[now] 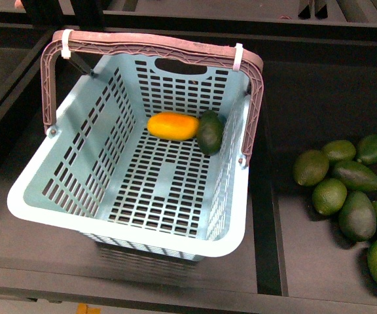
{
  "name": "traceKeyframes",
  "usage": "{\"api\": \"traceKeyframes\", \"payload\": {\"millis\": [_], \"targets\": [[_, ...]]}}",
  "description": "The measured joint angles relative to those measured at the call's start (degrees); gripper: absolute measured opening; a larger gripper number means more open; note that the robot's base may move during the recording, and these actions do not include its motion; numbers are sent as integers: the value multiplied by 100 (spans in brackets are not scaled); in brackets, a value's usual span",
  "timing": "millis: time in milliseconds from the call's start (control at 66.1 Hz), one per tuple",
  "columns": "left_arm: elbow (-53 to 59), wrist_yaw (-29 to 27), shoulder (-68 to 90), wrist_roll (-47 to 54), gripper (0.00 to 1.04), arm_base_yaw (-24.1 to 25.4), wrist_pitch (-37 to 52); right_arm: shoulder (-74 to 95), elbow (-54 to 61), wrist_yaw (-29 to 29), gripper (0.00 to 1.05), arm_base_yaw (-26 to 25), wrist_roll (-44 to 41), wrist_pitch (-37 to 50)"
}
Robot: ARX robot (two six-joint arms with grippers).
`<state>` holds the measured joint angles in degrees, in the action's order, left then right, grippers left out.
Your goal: Pick mango and avocado into basket
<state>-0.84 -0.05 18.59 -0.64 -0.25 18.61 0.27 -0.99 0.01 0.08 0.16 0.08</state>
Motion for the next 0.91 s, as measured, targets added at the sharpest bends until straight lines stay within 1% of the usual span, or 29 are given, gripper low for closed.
{"api": "traceKeyframes", "payload": {"millis": [408, 454, 499, 907], "targets": [[0, 0, -876, 0, 2, 0, -879, 0, 0, 0, 96, 0, 0, 0], [-2, 2, -1340, 2, 2, 0, -1519, 0, 0, 0, 96, 0, 0, 0], [-2, 0, -1663, 2, 2, 0, -1790, 0, 0, 0, 96, 0, 0, 0], [-2, 0, -1823, 2, 2, 0, -1853, 0, 0, 0, 96, 0, 0, 0]]}}
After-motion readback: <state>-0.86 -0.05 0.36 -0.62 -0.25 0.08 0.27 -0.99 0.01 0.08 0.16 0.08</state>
